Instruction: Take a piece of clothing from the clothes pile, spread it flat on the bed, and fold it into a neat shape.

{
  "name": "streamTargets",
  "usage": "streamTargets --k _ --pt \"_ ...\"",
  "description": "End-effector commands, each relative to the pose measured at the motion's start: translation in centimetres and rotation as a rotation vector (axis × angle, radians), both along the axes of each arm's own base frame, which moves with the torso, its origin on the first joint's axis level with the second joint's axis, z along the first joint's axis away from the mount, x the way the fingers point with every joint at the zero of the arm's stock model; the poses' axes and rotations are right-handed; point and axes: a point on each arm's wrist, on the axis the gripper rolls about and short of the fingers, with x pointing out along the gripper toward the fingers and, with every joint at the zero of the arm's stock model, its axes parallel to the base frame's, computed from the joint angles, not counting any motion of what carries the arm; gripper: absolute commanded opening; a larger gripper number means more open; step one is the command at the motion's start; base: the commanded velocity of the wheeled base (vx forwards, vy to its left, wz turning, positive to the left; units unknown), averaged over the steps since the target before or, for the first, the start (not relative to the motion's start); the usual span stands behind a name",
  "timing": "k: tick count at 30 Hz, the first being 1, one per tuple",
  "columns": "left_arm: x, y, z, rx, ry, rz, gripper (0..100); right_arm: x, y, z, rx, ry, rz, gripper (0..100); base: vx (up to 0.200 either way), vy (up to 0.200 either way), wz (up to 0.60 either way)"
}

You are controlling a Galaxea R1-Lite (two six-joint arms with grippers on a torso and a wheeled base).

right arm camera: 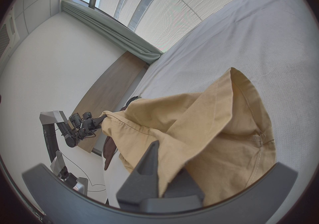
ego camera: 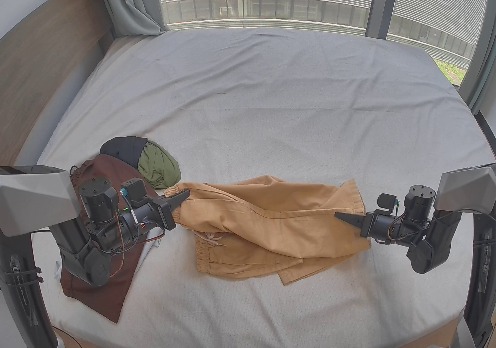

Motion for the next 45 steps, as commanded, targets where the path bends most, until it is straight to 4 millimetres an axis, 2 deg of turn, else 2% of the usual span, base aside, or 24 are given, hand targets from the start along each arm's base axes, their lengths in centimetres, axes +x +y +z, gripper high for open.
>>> streamTargets --k 1,9,10,13,27,37,45 --pt "0.0 0.0 -0.1 -0.001 0.001 0.0 0 0.0 0.0 0.2 -0.001 -0.006 -0.01 0 0.0 0.0 0.0" --pt "0.1 0.0 0.2 -0.006 -0.007 0.0 0 -0.4 0.1 1.8 0.002 -0.04 -0.015 0 0.0 0.0 0.0" --pt "0.2 0.0 0.5 -0.01 -0.02 0.0 0 -0.6 0.3 2.6 0.006 -0.059 -0.01 0 0.0 0.0 0.0" --pt "0.3 -0.1 0.8 -0.014 -0.031 0.001 0 -0.9 0.3 3.4 0.01 -0.075 -0.009 0 0.0 0.0 0.0" --pt "0.2 0.1 2.0 -0.023 -0.067 0.0 0 -2.0 0.7 5.5 0.018 -0.118 0.007 0 0.0 0.0 0.0" --pt "1.1 0.4 4.1 -0.041 -0.155 0.015 0 -3.0 0.6 8.8 0.048 -0.193 0.006 0 0.0 0.0 0.0" --pt "1.0 0.6 5.8 -0.054 -0.212 0.021 0 -3.5 0.5 10.1 0.066 -0.22 0.005 0 0.0 0.0 0.0"
